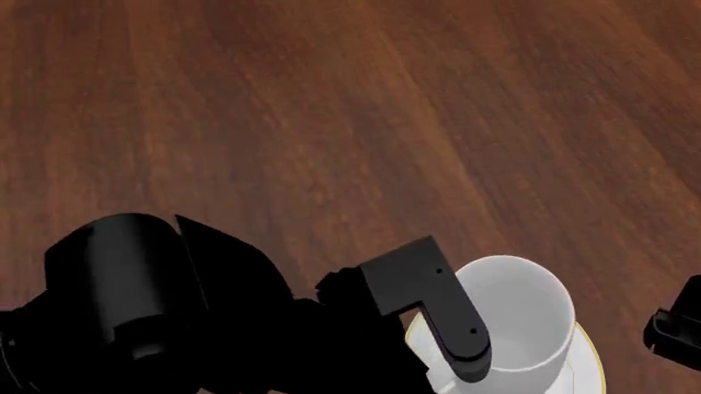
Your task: Put the white mug on the plate.
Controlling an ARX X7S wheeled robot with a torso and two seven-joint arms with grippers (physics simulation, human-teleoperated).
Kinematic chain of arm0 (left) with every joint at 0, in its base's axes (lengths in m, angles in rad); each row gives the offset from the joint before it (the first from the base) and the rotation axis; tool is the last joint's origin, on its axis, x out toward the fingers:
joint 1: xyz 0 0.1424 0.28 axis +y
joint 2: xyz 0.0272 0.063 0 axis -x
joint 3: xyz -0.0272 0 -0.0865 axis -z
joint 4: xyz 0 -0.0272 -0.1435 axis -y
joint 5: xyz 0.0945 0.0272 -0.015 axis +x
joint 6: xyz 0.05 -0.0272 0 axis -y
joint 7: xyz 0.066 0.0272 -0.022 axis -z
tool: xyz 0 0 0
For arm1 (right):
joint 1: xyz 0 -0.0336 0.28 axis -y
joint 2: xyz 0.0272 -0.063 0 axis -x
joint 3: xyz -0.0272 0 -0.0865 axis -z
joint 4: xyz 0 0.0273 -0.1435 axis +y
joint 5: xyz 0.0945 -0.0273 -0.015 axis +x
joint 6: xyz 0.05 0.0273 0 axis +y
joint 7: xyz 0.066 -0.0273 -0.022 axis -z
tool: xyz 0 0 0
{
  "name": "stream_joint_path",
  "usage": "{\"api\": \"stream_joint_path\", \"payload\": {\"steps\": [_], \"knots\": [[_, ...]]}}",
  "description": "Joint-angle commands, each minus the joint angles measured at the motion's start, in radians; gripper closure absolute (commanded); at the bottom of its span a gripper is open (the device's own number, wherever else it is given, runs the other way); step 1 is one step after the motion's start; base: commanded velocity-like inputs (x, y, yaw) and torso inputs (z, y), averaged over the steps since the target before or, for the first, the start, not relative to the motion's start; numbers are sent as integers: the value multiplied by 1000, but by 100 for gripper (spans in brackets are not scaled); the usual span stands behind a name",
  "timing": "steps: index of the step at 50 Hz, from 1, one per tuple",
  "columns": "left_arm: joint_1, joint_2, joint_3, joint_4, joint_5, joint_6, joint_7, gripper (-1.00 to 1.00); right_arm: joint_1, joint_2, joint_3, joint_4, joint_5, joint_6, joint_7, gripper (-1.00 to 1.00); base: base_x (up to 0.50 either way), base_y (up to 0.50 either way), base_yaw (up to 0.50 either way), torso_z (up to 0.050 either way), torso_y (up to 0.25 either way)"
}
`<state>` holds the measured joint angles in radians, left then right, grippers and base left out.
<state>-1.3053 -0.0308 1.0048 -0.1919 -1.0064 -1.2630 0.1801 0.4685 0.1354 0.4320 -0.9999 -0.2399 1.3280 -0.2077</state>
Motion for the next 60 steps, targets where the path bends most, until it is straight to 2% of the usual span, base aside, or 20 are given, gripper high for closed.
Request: {"api": "stream_joint_path", "payload": {"steps": [1,7,16,20,28,45,60], "knots": [[-22,28,87,-96,-3,98,68,100,-1,-3,-4,-9,-15,10,-9,-100,0,0,0,0,0],[-62,29,201,-182,-69,202,72,100,-7,-1,3,-18,-18,13,-15,-100,0,0,0,0,0],[-161,30,483,-317,-283,420,39,100,-11,-5,7,-21,-21,10,-19,-100,0,0,0,0,0],[-171,31,540,-335,-322,460,35,100,-9,-3,7,-25,-25,15,-22,-100,0,0,0,0,0],[-161,31,552,-361,-311,488,87,100,-4,-4,7,-25,-30,16,-27,-100,0,0,0,0,0],[-123,31,552,-402,-308,576,103,100,9,-1,-6,-20,-43,24,-33,-100,0,0,0,0,1],[-111,31,552,-424,-308,566,111,100,-2,-13,4,-13,-45,5,-38,-100,0,0,0,0,0]]}}
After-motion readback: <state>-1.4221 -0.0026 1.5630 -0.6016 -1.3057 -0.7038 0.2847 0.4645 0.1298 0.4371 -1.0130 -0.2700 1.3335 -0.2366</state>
